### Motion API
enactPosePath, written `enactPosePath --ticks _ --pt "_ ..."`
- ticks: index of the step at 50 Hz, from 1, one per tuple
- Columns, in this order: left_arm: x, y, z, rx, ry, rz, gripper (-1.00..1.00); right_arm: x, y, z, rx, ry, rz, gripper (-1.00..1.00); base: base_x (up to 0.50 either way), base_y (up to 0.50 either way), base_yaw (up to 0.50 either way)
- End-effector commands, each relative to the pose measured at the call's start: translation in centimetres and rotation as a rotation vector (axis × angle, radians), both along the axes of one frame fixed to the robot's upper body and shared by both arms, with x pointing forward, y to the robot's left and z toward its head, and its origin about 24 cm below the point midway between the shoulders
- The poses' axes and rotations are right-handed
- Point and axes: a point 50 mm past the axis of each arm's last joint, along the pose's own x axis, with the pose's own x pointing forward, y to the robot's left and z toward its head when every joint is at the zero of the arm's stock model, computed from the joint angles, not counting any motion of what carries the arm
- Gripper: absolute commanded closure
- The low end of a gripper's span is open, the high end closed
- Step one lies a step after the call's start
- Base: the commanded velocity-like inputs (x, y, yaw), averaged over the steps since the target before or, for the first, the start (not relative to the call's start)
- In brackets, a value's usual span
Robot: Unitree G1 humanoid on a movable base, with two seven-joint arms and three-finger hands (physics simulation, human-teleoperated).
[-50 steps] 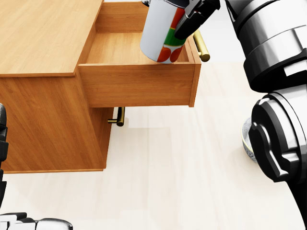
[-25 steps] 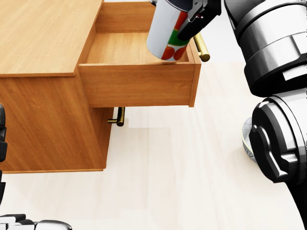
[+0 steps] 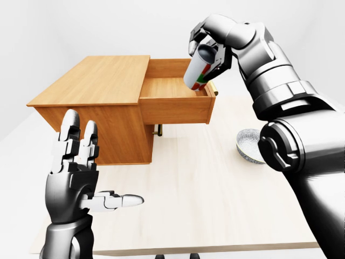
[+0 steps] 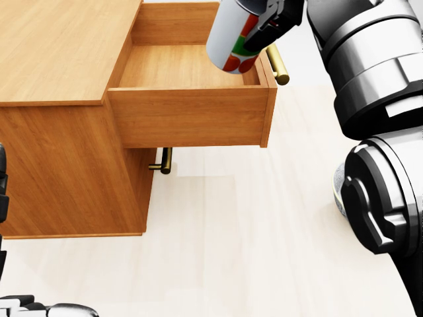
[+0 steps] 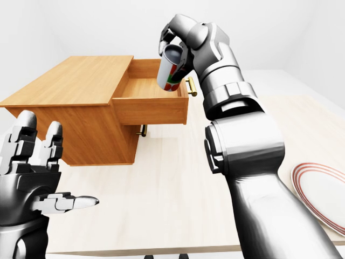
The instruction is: Put the ketchup in the top drawer of the cabinet.
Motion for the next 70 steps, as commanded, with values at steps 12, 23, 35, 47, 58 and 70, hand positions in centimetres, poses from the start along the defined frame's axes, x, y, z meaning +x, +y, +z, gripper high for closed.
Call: enactPosePath --ticks 12,23,35,47,58,70 --pt "0.0 0.0 -0.1 0.0 0.003 -0.002 -1.0 0.5 -0.6 -1.8 0.055 -0.005 -0.039 1.0 0.0 0.0 0.0" --pt "-0.1 -0.2 -0.1 0.002 0.009 -0.008 -1.0 0.6 -0.7 -2.0 0.044 -0.001 -0.044 1.0 0.0 0.0 0.0" --pt "-0.1 -0.2 -0.1 0.002 0.008 -0.008 -1.0 0.7 -0.6 -2.8 0.041 0.019 -0.043 1.0 0.0 0.0 0.0" --pt "0.0 -0.2 -0.1 0.001 0.007 -0.008 -1.0 0.9 -0.4 -4.1 0.013 0.074 -0.026 1.0 0.0 0.0 0.0" --pt "-0.1 -0.2 -0.1 0.002 0.009 -0.01 -1.0 1.0 -0.4 -4.8 0.02 0.098 -0.018 1.0 0.0 0.0 0.0" --pt "0.0 -0.3 -0.3 0.002 0.018 -0.011 -1.0 0.8 -0.6 -3.3 0.04 0.049 -0.027 -1.0 0.0 0.0 0.0"
